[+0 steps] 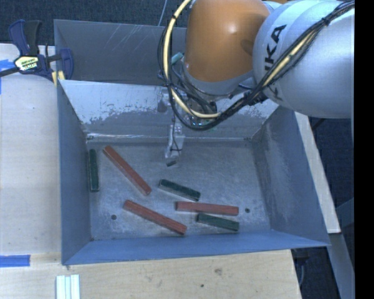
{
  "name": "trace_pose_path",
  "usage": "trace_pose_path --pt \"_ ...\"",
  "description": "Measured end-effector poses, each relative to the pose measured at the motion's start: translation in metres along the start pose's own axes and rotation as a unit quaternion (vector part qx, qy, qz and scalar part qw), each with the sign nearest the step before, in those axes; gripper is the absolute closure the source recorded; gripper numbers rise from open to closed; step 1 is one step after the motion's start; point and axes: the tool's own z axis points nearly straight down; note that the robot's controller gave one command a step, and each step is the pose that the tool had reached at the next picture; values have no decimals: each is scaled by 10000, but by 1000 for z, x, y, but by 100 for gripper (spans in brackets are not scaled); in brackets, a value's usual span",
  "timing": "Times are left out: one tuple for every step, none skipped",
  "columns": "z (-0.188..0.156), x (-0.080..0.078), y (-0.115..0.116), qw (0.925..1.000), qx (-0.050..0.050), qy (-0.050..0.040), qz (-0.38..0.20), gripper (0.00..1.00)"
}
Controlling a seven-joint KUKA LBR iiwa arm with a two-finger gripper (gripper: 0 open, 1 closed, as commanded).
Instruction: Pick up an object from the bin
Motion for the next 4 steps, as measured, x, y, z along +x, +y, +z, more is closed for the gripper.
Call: trace_pose_path --pt "-5 -2 0 10000 -8 -42 12 0" --pt "57 8 1 10000 -12 -63 59 0" --pt "125 23 -9 9999 -11 -53 124 0" --pt "173 77 1 9950 -10 -35 997 100"
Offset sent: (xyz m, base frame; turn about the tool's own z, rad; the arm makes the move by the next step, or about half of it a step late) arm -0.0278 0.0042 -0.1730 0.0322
